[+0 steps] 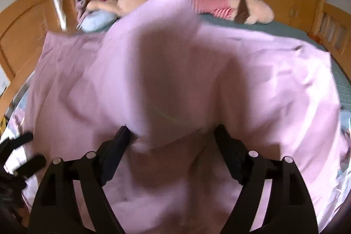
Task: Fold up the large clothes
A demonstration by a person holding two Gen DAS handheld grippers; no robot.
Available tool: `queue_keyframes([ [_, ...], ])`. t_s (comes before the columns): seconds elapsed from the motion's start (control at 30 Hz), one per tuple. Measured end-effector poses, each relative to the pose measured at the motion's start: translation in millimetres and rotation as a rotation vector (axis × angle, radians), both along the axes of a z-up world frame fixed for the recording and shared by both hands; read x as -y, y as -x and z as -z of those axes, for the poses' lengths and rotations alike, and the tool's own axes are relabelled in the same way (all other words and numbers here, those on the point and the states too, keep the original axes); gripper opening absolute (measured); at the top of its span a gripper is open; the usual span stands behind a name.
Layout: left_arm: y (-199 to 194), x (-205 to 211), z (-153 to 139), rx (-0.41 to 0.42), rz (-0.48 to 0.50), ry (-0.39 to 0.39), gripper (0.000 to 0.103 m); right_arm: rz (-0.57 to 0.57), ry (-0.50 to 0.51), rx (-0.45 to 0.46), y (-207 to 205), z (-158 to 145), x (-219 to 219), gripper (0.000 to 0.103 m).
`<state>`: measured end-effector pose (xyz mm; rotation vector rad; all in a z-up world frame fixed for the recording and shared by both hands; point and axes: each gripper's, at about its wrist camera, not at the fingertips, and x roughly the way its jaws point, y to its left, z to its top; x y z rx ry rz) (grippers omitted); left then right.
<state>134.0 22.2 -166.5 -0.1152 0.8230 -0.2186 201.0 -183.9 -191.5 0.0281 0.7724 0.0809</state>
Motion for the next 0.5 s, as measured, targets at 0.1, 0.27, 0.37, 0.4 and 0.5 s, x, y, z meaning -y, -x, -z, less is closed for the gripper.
queue_keyframes([
  [0.1,-1,7,8,-0.032,0.002,-0.113,0.101,0.064,0.019,0.061,1,-3,24,0.102],
  [0.27,0,8,13,-0.037,-0.002,-0.169,0.101,0.127,0.034,0.094,2,-3,46,0.102],
  [0.37,-3,2,14,-0.047,-0.002,-0.145,0.101,0.154,0.028,0.103,5,-6,53,0.102],
  [0.4,-4,0,14,-0.049,-0.001,-0.143,0.101,0.164,0.031,0.113,8,-8,57,0.102],
  [0.5,-6,-5,13,-0.048,-0.006,-0.128,0.101,0.197,-0.01,0.161,11,-14,64,0.102],
])
